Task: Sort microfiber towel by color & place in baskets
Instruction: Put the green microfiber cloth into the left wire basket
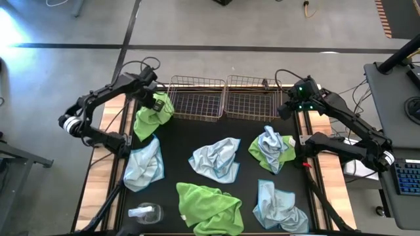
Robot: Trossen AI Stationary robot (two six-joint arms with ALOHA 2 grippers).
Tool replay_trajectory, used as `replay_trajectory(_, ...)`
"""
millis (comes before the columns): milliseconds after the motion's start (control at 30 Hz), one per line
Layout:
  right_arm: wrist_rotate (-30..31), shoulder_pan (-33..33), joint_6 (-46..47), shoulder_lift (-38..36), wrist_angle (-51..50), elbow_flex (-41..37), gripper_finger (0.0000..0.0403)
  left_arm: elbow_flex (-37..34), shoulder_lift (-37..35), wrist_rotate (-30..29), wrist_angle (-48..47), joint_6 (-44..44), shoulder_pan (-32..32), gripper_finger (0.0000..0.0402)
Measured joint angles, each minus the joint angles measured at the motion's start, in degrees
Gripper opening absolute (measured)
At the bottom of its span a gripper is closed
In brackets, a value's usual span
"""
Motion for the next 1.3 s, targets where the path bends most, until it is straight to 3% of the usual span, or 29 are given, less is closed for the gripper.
replay_trajectory(300,0.02,0.00,0.13,0.02,0.04,0.00,0.0160,10.42,-5.75,0.07,-4.59,0.00,0.00,0.0000)
replay_trajectory(667,0.02,0.00,0.02,0.00,0.07,-0.02,0.0160,34.26,-6.73,0.40,-7.06,0.69,-4.49,0.0000)
replay_trajectory(967,0.02,0.00,-0.04,0.01,0.11,-0.02,0.0160,50.27,-1.77,1.71,-6.81,2.75,-12.96,0.0000)
replay_trajectory(1300,0.02,0.00,-0.04,0.00,0.11,-0.02,0.0160,55.65,9.48,1.76,-7.26,8.00,-17.00,0.0000)
